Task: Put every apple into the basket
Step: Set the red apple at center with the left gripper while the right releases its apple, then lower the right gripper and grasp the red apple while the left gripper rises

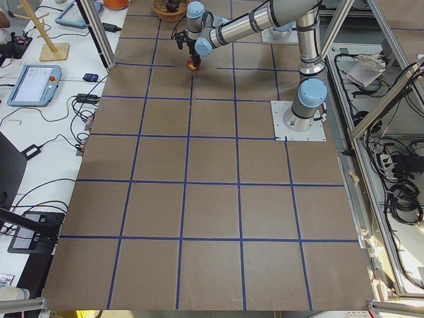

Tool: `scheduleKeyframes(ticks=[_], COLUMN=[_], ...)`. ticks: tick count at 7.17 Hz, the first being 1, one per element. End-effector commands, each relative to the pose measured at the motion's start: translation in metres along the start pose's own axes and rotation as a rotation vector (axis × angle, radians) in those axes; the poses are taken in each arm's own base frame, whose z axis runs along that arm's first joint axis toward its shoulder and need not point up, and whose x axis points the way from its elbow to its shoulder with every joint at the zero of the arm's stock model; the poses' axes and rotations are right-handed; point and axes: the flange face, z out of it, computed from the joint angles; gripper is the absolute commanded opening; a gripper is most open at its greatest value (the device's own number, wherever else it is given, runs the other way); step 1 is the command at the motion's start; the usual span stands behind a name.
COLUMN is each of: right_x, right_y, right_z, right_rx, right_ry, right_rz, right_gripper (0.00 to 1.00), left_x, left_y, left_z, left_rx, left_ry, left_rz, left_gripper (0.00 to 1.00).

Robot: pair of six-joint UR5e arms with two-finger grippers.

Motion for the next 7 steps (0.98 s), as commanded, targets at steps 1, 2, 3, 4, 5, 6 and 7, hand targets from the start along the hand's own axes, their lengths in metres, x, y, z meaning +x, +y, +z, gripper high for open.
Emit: scheduleKeyframes(ticks=[1,2,3,4,5,6,7], right_x=[-0.080,-0.134,-0.195,-0.249,-0.276,-0.295,-0.317], right_y=[0.006,0.013,0.025,0.039,0.049,0.057,0.072], right_z=[-0.001,-0.004,-0.002,-0.001,-0.004,-0.002,0.012], right_rx=[-0.018,-0.012,-0.014,-0.020,-0.045,-0.070,-0.102], right_ry=[-0.006,-0.007,-0.011,-0.047,-0.120,-0.145,-0.140], right_rz=[-0.049,-0.061,0.004,0.094,0.185,0.238,0.237], right_gripper=[1.00,1.00,1.00,1.00,1.00,1.00,1.00], left_x=[-0.058,-0.079,-0.090,-0.095,-0.099,-0.121,-0.137], left_y=[-0.009,0.003,0.016,0.027,0.031,0.023,0.016], left_z=[-0.087,-0.125,-0.163,-0.194,-0.215,-0.220,-0.236], left_rx=[-0.055,-0.100,-0.057,-0.019,0.007,-0.029,-0.028], left_ry=[-0.036,-0.063,-0.072,-0.061,-0.073,-0.127,-0.126], left_rz=[0.037,0.104,0.109,0.112,0.112,0.174,0.191], left_gripper=[1.00,1.00,1.00,1.00,1.00,1.00,1.00])
